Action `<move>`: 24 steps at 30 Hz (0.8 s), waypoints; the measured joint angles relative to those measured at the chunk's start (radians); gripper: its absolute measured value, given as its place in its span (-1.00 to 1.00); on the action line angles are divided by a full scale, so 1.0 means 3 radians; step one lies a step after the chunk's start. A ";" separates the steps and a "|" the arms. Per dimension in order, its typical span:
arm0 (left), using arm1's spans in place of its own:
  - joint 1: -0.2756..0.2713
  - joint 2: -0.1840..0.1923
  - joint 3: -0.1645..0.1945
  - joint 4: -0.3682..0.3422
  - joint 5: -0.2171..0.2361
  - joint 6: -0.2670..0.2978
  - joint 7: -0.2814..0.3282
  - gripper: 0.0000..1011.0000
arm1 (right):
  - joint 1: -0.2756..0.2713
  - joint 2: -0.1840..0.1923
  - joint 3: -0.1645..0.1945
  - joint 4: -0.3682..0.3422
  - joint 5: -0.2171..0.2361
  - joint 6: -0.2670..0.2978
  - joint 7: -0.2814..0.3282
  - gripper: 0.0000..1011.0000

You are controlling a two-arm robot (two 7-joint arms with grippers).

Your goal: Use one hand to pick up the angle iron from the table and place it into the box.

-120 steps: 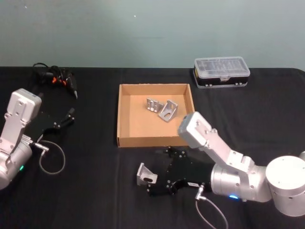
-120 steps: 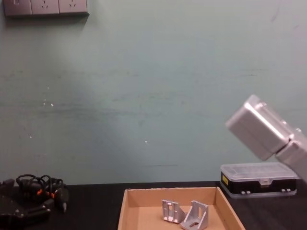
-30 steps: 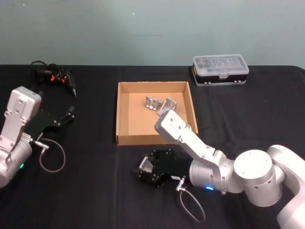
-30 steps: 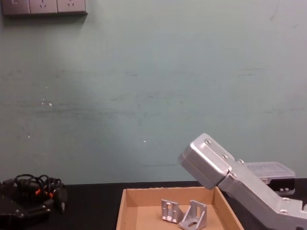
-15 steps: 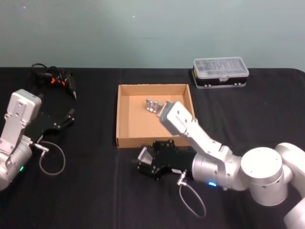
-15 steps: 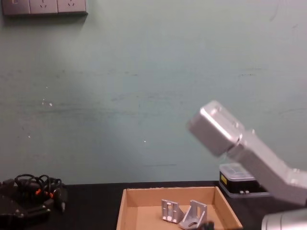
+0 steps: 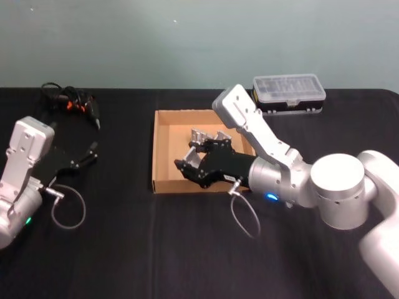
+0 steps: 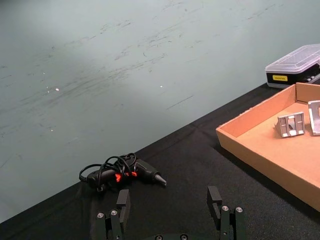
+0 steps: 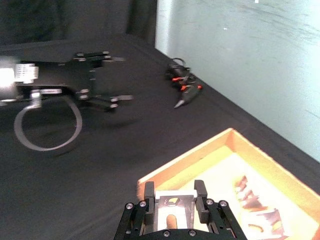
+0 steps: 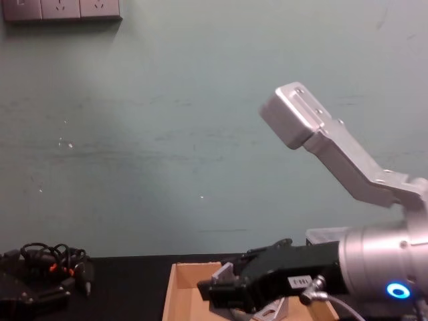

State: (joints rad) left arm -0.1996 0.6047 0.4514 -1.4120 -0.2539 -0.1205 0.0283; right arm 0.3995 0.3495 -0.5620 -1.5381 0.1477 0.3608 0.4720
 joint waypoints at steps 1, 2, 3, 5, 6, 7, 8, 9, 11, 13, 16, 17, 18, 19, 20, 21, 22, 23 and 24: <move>0.0000 0.0000 0.0000 0.0000 0.0000 0.0000 0.0000 1.00 | 0.0029 -0.0022 0.0000 0.0044 -0.0009 -0.0004 -0.0011 -0.04; 0.0000 0.0000 0.0000 0.0000 0.0000 0.0000 0.0000 1.00 | 0.0093 -0.0073 -0.0003 0.0143 -0.0024 -0.0015 -0.0026 -0.04; 0.0000 0.0000 0.0000 0.0000 0.0000 0.0000 0.0000 1.00 | 0.0128 -0.0099 -0.0006 0.0198 -0.0033 -0.0021 -0.0033 -0.04; 0.0000 0.0000 0.0000 0.0000 0.0000 0.0000 0.0000 1.00 | 0.0234 -0.0179 -0.0017 0.0375 -0.0063 -0.0054 -0.0052 -0.04; 0.0000 0.0000 0.0000 0.0000 0.0000 0.0000 0.0000 1.00 | 0.0271 -0.0206 -0.0026 0.0444 -0.0079 -0.0076 -0.0058 -0.04; 0.0000 0.0000 0.0000 0.0000 0.0000 0.0000 0.0000 1.00 | 0.0307 -0.0232 -0.0034 0.0507 -0.0099 -0.0104 -0.0067 -0.04; 0.0000 0.0000 0.0000 0.0000 0.0000 0.0000 0.0000 1.00 | 0.0381 -0.0288 -0.0047 0.0647 -0.0129 -0.0149 -0.0075 -0.04; 0.0000 0.0000 0.0000 0.0000 0.0000 0.0000 0.0000 1.00 | 0.0408 -0.0309 -0.0052 0.0705 -0.0139 -0.0163 -0.0076 -0.04; 0.0000 0.0000 0.0000 0.0000 0.0000 0.0000 0.0000 1.00 | 0.0516 -0.0392 -0.0078 0.0917 -0.0184 -0.0235 -0.0075 -0.04; 0.0000 0.0000 0.0000 0.0000 0.0000 0.0000 0.0000 1.00 | 0.0587 -0.0456 -0.0096 0.1077 -0.0215 -0.0289 -0.0072 -0.04; 0.0000 0.0000 0.0000 0.0000 0.0000 0.0000 0.0000 1.00 | 0.0673 -0.0547 -0.0109 0.1293 -0.0257 -0.0377 -0.0077 -0.04; 0.0000 0.0000 0.0000 0.0000 0.0000 0.0000 0.0000 1.00 | 0.0690 -0.0569 -0.0111 0.1348 -0.0266 -0.0398 -0.0080 -0.04; 0.0000 0.0000 0.0000 0.0000 0.0000 0.0000 0.0000 1.00 | 0.0711 -0.0591 -0.0111 0.1407 -0.0275 -0.0416 -0.0087 -0.04; 0.0000 0.0000 0.0000 0.0000 0.0000 0.0000 0.0000 1.00 | 0.0730 -0.0612 -0.0112 0.1459 -0.0283 -0.0432 -0.0091 -0.04; 0.0000 0.0000 0.0000 0.0000 0.0000 0.0000 0.0000 1.00 | 0.0748 -0.0632 -0.0111 0.1505 -0.0290 -0.0447 -0.0097 -0.04; 0.0000 0.0000 0.0000 0.0000 0.0000 0.0000 0.0000 1.00 | 0.0782 -0.0671 -0.0111 0.1602 -0.0308 -0.0470 -0.0104 -0.04; 0.0000 0.0000 0.0000 0.0000 0.0000 0.0000 0.0000 1.00 | 0.0795 -0.0686 -0.0110 0.1639 -0.0317 -0.0480 -0.0109 -0.04; 0.0000 0.0000 0.0000 0.0000 0.0000 0.0000 0.0000 1.00 | 0.0825 -0.0716 -0.0108 0.1712 -0.0335 -0.0495 -0.0120 -0.04; 0.0000 0.0000 0.0000 0.0000 0.0000 0.0000 0.0000 1.00 | 0.0839 -0.0730 -0.0107 0.1745 -0.0347 -0.0502 -0.0124 -0.04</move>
State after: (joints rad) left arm -0.1995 0.6047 0.4514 -1.4120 -0.2539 -0.1205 0.0283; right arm 0.6513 0.1306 -0.5941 -1.0145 0.0437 0.2101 0.4348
